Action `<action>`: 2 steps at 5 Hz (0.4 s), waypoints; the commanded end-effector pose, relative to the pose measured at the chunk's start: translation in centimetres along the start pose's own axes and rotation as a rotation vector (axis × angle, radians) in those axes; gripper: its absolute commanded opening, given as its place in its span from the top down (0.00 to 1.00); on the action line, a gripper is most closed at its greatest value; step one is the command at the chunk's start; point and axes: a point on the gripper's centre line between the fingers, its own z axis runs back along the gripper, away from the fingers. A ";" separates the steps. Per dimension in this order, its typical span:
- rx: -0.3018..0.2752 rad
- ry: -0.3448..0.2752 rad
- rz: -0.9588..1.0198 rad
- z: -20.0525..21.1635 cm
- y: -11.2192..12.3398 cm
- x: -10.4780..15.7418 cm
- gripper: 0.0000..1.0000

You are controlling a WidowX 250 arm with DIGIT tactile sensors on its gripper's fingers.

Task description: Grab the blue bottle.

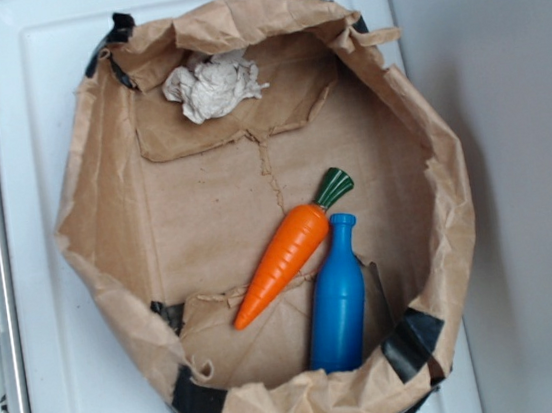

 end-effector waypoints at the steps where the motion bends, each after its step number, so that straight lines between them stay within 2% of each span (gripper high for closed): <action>1: 0.000 0.000 0.000 0.0 0.0 0.0 0.00; 2: 0.045 0.014 0.054 -3.6 3.2 4.6 0.00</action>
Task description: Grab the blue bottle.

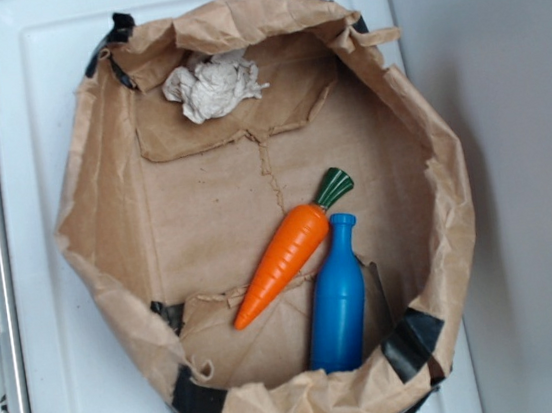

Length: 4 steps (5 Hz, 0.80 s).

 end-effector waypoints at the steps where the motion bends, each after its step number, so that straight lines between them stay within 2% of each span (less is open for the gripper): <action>1: 0.066 -0.021 0.084 -5.9 5.9 9.3 0.00; 2: 0.087 -0.041 0.107 -8.3 7.6 14.0 0.00; 3: 0.043 -0.053 0.005 -10.3 6.6 19.1 0.00; 4: 0.043 -0.053 0.005 -10.3 6.6 19.1 0.00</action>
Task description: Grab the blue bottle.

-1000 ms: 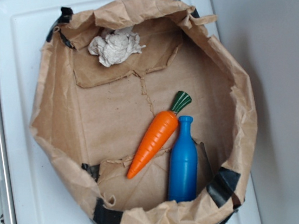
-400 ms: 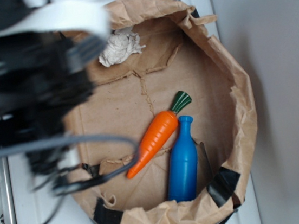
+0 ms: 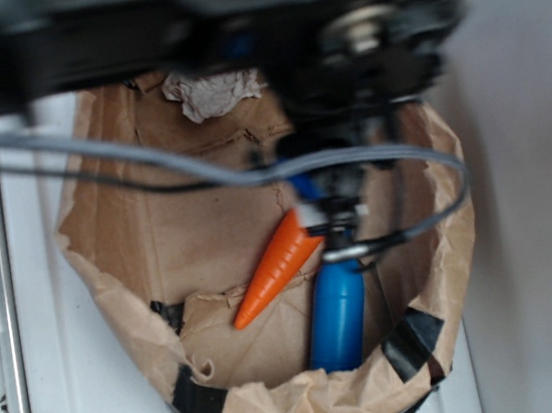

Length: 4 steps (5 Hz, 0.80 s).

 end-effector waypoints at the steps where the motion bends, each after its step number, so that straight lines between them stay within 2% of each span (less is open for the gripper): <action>1: 0.010 -0.065 -0.019 2.0 -0.1 1.1 0.00; 2: 0.010 -0.065 -0.019 2.0 -0.1 1.1 0.00; 3: -0.084 -0.099 0.199 0.5 -0.6 2.6 0.00; 4: -0.126 -0.093 0.283 -0.9 -1.5 2.7 0.00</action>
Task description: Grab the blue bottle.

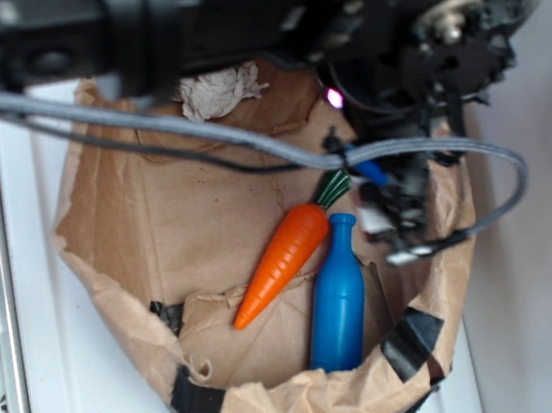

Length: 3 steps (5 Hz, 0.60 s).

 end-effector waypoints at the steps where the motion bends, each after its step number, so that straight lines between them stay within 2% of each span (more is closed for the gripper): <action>1: -0.076 -0.089 0.281 -0.6 -0.9 0.1 0.00; 2: -0.046 -0.106 0.345 -0.2 -1.3 -2.1 0.00; 3: -0.046 -0.091 0.383 1.5 -1.2 -4.1 0.00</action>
